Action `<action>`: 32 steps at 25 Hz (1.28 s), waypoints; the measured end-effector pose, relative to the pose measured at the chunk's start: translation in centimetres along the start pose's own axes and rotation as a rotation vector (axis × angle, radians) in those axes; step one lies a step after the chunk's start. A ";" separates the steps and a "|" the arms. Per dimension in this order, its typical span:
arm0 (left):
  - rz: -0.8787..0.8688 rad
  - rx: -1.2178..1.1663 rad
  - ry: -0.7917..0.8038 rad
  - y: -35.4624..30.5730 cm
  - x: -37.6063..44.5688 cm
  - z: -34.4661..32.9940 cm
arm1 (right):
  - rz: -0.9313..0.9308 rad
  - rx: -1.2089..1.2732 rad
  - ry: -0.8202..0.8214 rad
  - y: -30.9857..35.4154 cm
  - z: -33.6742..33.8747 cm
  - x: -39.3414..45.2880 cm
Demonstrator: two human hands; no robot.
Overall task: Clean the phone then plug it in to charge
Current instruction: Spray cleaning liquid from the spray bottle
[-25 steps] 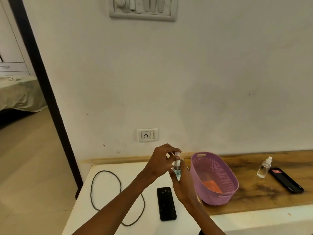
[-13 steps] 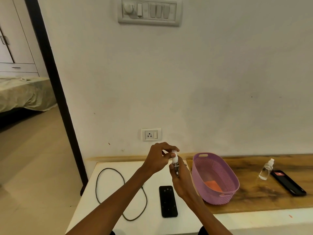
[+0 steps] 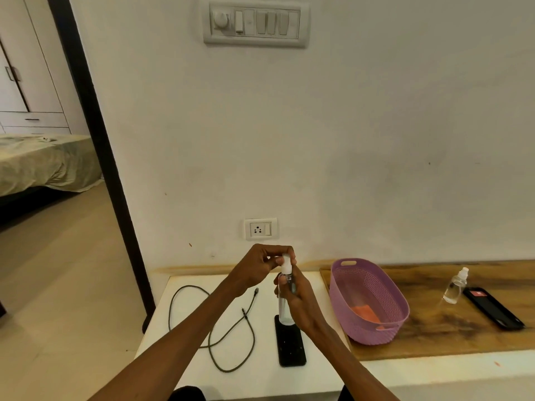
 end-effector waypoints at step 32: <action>0.084 -0.134 -0.163 -0.9 1.3 0.2 | 0.109 -0.082 -0.011 1.7 0.6 1.0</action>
Point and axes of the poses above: each hand's wrist, its own x-axis towards the middle knuckle, its own z-axis out of the back of the hand, y = z × x, the point moved 4 cm from there along x, towards the middle knuckle, and after that the axes turned 11 degrees about x, right-handed, at the moved point
